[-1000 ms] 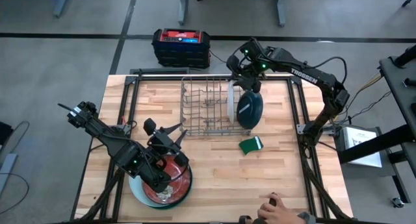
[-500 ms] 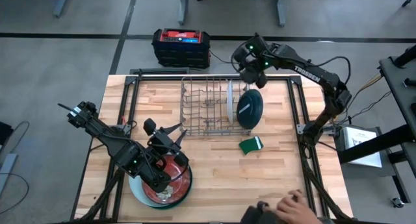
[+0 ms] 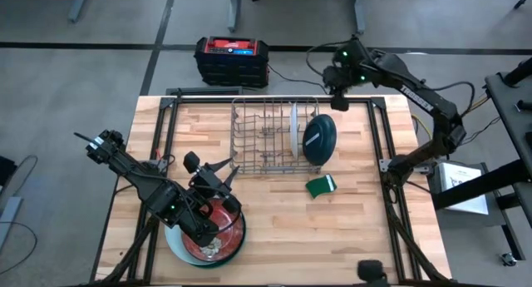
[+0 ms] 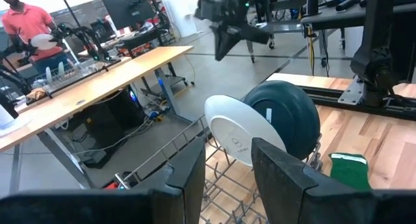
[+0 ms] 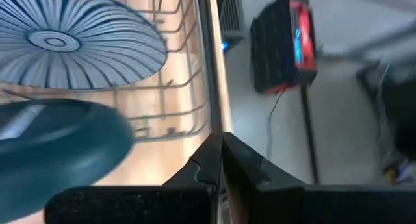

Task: Sort dishes
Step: Adjust the dark green plate into the dish rack

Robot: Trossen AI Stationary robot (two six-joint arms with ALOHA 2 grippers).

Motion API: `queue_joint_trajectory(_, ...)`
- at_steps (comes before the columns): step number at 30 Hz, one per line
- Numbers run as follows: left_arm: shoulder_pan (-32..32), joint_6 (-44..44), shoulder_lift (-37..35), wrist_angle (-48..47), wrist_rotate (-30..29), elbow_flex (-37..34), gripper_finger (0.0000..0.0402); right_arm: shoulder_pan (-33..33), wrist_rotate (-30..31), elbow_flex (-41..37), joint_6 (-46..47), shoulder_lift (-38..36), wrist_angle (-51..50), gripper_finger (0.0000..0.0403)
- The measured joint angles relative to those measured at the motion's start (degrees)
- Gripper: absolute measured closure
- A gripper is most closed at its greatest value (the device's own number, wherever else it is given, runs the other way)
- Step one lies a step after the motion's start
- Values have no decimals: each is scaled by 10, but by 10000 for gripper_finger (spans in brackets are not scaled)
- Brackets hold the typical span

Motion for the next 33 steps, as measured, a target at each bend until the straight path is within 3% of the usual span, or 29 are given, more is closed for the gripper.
queue_joint_trajectory(4,0,0,0,0,10,0,286,13,93,-26,95,-29,-43,402)
queue_joint_trajectory(6,0,0,0,0,15,0,286,15,112,-48,139,-50,-65,402)
queue_joint_trajectory(14,0,0,0,1,16,0,286,39,102,-190,215,-146,-55,402)
queue_joint_trajectory(22,0,-9,0,4,16,0,286,88,29,-326,185,-203,56,403)
queue_joint_trajectory(33,0,-26,0,5,16,0,286,154,19,-340,144,-240,181,403)
